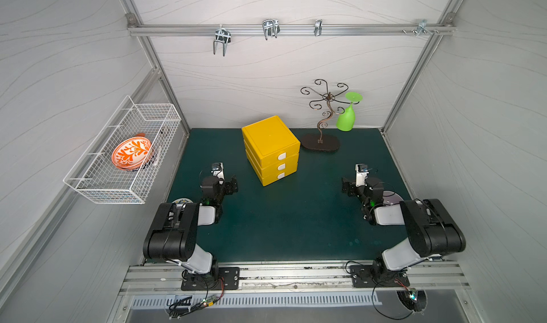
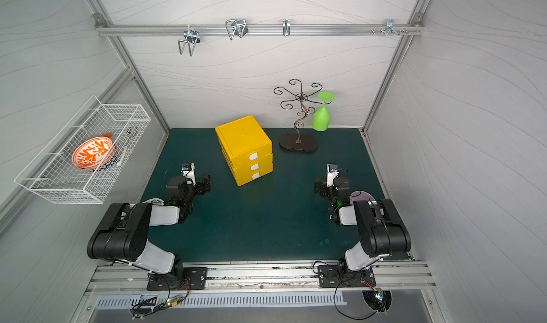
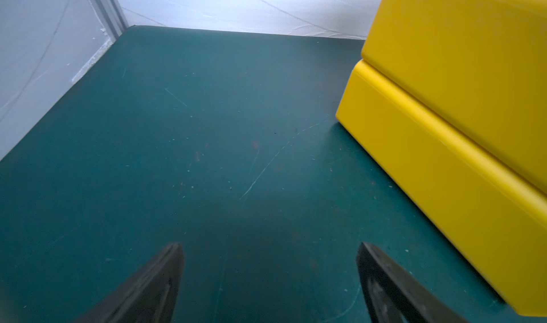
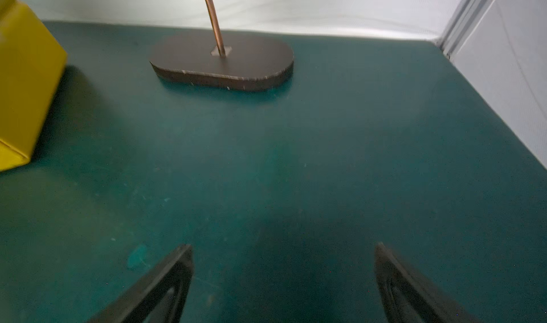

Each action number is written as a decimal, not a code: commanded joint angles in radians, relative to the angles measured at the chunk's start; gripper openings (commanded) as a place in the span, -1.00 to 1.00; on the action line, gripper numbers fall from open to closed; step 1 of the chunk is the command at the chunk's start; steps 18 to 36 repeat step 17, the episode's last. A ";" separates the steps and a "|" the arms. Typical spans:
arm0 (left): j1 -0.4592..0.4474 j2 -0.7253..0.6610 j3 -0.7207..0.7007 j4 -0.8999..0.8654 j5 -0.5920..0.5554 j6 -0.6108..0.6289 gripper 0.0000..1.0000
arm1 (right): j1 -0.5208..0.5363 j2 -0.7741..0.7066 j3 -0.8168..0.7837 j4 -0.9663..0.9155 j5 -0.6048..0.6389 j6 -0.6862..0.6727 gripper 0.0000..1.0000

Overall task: Place the transparent tape into the drawer according to color
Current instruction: Reset both arms

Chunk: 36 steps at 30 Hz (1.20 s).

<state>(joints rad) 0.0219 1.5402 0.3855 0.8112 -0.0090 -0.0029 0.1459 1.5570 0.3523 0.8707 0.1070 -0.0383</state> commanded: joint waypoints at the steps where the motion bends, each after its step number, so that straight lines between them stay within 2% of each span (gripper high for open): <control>1: 0.005 0.012 0.038 0.019 -0.043 -0.017 0.94 | 0.001 0.008 0.065 -0.034 0.077 0.021 0.98; 6: 0.006 0.012 0.039 0.016 -0.048 -0.019 1.00 | 0.015 0.008 0.050 -0.006 0.144 0.027 0.98; 36: 0.006 0.009 0.039 0.011 -0.048 -0.019 1.00 | 0.002 0.008 0.059 -0.026 0.106 0.032 0.98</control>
